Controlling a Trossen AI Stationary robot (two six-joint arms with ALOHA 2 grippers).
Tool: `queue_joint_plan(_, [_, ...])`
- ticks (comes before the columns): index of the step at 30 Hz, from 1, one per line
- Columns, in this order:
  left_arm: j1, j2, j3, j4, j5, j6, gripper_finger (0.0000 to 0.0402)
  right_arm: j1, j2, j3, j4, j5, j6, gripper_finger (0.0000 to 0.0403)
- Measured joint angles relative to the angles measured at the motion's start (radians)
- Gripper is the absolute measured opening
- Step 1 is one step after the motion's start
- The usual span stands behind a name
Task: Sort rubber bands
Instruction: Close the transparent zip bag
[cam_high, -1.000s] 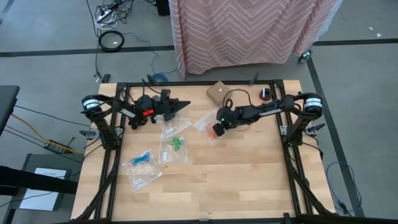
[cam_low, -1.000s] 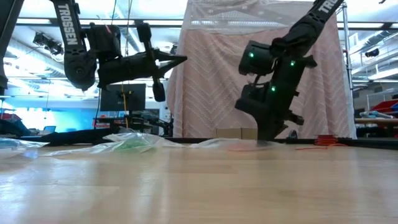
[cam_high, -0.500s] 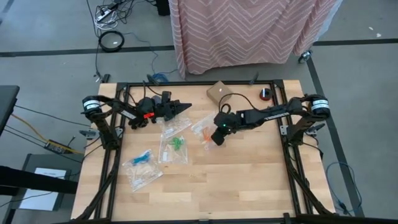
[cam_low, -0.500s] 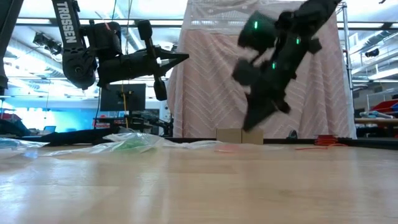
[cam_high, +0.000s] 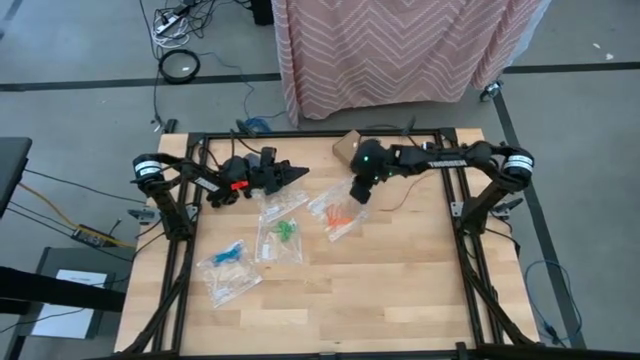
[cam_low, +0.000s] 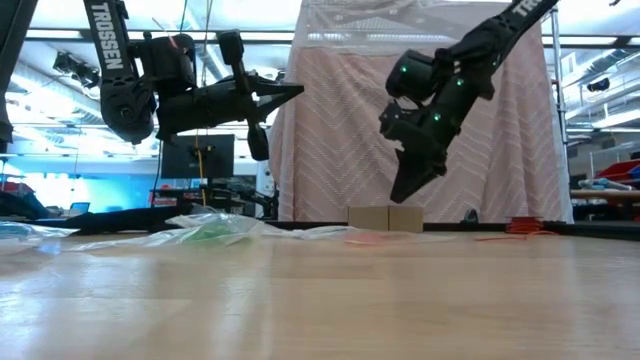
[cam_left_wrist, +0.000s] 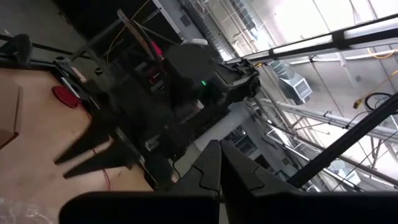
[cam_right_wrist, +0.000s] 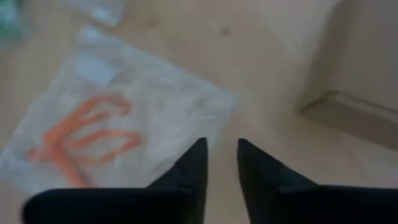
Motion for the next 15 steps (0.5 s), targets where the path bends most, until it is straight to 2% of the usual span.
queue_joint_plan(4, [0.0,0.0,0.0,0.0,0.0,0.002,0.001,-0.052,0.005,0.003,0.006,-0.039,0.073,0.0135])
queue_joint_plan(7, [0.0,0.0,0.0,0.001,0.0,0.004,0.001,-0.032,0.023,0.003,0.032,-0.039,0.116,0.0163])
queue_joint_plan(15, [0.0,0.0,0.0,0.0,0.001,0.002,0.001,0.004,0.141,0.029,0.081,0.038,0.182,0.0167])
